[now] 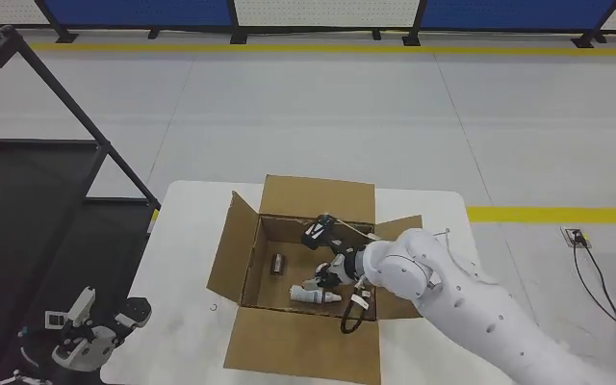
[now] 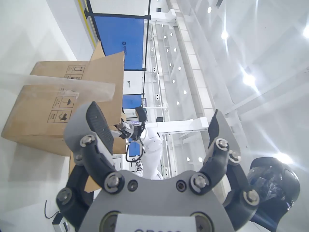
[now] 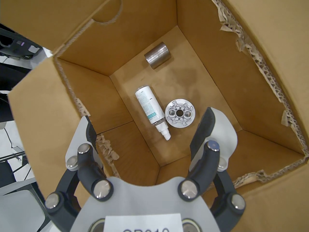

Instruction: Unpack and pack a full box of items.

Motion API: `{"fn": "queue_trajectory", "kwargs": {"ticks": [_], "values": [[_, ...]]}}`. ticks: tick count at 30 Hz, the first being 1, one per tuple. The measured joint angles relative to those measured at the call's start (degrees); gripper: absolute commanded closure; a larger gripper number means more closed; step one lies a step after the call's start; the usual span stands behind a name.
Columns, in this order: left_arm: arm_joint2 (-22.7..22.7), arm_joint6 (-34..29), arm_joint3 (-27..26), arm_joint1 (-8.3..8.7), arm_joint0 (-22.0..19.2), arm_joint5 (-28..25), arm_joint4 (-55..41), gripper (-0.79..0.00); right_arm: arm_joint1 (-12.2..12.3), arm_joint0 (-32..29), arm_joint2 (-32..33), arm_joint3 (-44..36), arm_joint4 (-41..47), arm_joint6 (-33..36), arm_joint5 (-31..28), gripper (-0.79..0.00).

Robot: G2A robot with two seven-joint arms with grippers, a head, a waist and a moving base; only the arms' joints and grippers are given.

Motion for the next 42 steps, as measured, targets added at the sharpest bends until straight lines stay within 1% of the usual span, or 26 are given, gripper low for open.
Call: {"fn": "queue_trajectory", "kwargs": {"ticks": [2, 12, 14, 16, 17, 19, 21, 23, 30, 35, 40, 41, 42], "values": [[0.01, 0.08, -0.02, 0.00, 0.00, 0.01, 0.08, -0.785, -0.64, 0.69, -0.74, 1.50, -0.22, -0.30, 1.12, -0.785], [0.02, 0.12, -0.04, 0.00, 0.01, 0.01, 0.12, -0.785, -0.57, 0.37, -0.52, 1.27, -0.15, -0.57, 0.93, -0.785], [0.22, 0.13, -0.20, 0.01, -0.01, 0.03, 0.63, -0.785, -0.75, -0.50, -0.67, 1.14, -1.26, -2.22, 1.25, -0.785], [0.88, 0.79, -0.46, -0.01, -0.04, -0.49, 2.26, -0.785, -1.27, -0.40, -1.38, 1.70, -2.89, -1.98, 2.78, -0.785], [1.59, 1.31, -0.64, -0.09, 0.00, -0.69, 2.59, -0.785, -1.82, 0.09, -2.22, 2.08, -3.99, -1.20, 3.55, -0.785], [2.24, 1.28, -0.88, -0.13, 0.14, -0.69, 2.59, -0.785, -2.76, 1.18, -3.91, 3.01, -6.62, -0.49, 3.14, -0.785], [2.37, 0.64, -1.06, -0.14, 0.41, -0.76, 2.25, -0.785, -4.04, 2.28, -5.98, 4.81, -9.56, 0.28, 3.42, -0.785], [2.12, 0.14, -1.17, -0.15, 0.78, -1.05, 1.75, -0.785, -5.45, 3.41, -7.50, 7.22, -10.38, 1.00, 2.19, -0.785], [1.97, -0.06, -1.18, -0.17, 0.98, -1.17, 1.40, -0.785, -10.55, 6.40, -10.87, 17.01, -10.33, 2.13, 1.56, -0.785], [1.98, -0.06, -1.18, -0.17, 0.98, -1.17, 1.41, -0.785, -14.08, 7.43, -12.64, 24.26, -10.08, 1.47, -0.40, -0.785], [1.98, -0.06, -1.18, -0.17, 0.98, -1.17, 1.41, -0.785, -16.51, 8.00, -13.21, 29.22, -10.29, 0.92, -2.00, -0.782], [1.98, -0.06, -1.18, -0.17, 0.98, -1.17, 1.41, -0.785, -17.00, 8.09, -13.24, 30.26, -10.24, 0.93, -2.43, -0.646], [1.98, -0.06, -1.18, -0.17, 0.98, -1.17, 1.41, -0.785, -17.34, 8.12, -13.26, 30.96, -10.21, 0.98, -2.80, -0.554]]}}
